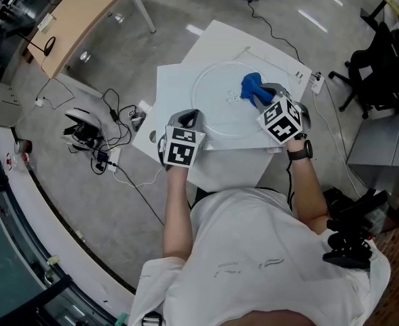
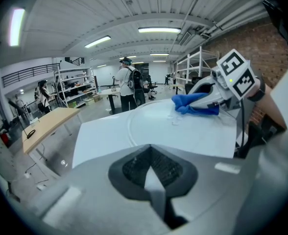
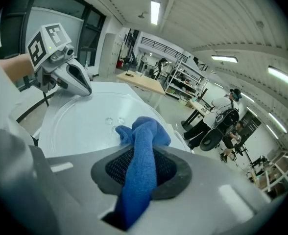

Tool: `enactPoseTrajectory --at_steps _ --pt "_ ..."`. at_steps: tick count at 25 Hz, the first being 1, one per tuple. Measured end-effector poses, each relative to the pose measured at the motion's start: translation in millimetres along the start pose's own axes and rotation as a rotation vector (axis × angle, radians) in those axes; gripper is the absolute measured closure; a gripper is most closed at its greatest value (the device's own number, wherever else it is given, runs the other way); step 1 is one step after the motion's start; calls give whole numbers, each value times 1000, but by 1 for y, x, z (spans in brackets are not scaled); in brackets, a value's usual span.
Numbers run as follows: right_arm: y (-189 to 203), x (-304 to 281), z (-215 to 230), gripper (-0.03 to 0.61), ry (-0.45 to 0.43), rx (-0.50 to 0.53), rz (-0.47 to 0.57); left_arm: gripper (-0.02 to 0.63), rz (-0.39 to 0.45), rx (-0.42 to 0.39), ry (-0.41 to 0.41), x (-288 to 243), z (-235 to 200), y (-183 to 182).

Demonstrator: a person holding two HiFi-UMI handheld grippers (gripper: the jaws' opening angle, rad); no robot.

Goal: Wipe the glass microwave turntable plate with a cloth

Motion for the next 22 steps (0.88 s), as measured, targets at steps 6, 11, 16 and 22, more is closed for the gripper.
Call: enactPoseTrajectory --at_steps 6,11,16,22 --pt "18 19 -6 514 10 4 13 614 -5 48 -2 3 3 -6" --pt "21 36 -20 506 -32 -96 212 613 108 29 -191 3 -1 1" --pt "21 55 -34 506 -60 -164 443 612 260 57 -289 31 25 0" --pt "11 87 -64 506 -105 -232 594 612 464 72 -353 86 66 -1"
Point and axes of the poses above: the fingertips, and each gripper's own axes: x backward along the fingers, z to its right, y out of its underside, the point moved 7 cm from there along x, backward along the fingers, and after that the axes turned 1 degree about -y, right-handed, at the moved point
